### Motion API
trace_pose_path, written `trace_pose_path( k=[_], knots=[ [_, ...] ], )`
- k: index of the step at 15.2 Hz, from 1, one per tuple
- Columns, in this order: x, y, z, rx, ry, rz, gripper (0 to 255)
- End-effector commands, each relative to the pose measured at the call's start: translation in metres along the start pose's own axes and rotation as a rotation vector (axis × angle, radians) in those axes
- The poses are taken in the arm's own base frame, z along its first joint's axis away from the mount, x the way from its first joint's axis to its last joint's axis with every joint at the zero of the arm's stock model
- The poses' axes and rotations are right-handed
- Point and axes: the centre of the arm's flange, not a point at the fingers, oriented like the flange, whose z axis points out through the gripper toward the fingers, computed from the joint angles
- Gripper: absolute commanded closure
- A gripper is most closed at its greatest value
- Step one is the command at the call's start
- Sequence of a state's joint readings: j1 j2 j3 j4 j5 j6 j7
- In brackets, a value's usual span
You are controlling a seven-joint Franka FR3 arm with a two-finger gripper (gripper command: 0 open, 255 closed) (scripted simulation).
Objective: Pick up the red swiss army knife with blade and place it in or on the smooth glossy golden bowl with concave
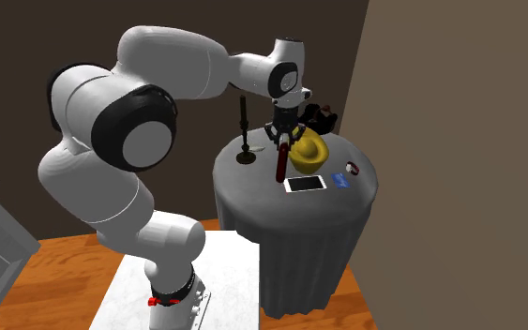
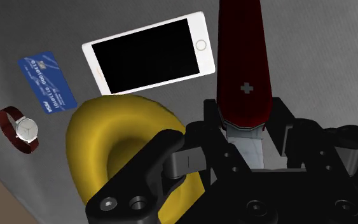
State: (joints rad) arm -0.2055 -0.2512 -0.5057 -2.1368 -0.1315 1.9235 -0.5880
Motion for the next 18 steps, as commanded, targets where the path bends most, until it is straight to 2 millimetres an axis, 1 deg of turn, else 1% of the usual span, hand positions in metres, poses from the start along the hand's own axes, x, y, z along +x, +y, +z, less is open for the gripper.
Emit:
trace_pose_path(
  k=[1, 13, 14, 18],
  knots=[
    [0.016, 0.01, -0.003, 0.0, -0.001, 0.0, 255],
    [0.149, 0.097, -0.005, 0.0, -0.001, 0.0, 255],
    [0.157, 0.102, -0.005, 0.0, -0.001, 0.0, 255],
    [0.157, 0.102, 0.016, 0.0, -0.001, 0.0, 255]
  ],
)
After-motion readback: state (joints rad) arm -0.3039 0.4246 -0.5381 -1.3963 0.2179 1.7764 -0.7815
